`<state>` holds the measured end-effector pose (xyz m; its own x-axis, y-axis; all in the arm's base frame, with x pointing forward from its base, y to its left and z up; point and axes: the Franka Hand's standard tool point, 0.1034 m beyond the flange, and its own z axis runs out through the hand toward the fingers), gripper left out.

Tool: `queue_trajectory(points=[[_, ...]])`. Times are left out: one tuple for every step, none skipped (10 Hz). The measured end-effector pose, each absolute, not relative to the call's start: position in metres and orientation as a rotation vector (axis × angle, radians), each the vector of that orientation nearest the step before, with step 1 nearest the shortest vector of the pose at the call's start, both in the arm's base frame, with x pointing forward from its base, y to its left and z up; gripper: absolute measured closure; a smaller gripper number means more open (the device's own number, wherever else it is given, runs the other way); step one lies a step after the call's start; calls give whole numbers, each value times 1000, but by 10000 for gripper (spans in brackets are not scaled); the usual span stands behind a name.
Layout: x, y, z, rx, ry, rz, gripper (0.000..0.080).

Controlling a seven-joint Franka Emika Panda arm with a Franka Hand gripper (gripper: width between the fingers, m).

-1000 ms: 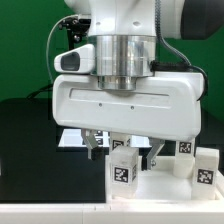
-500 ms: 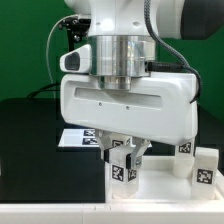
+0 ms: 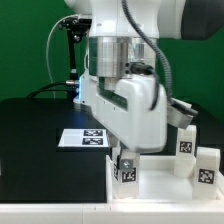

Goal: Assemble square table

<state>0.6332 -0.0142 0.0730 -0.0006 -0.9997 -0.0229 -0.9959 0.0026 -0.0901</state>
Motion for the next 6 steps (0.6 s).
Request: queue_trajectory(points=[[633,-13,73,-1972,2316,-46,515],[632,-13,73,-1789,2445,-24,515],[632,-12,72,-1651,2538,-10,515],[632,-12,73,-1596,2573,-7,515],[632,-12,72,-1625,2556,-9,506],[631,-12,72,-1707,2510,-14,506]])
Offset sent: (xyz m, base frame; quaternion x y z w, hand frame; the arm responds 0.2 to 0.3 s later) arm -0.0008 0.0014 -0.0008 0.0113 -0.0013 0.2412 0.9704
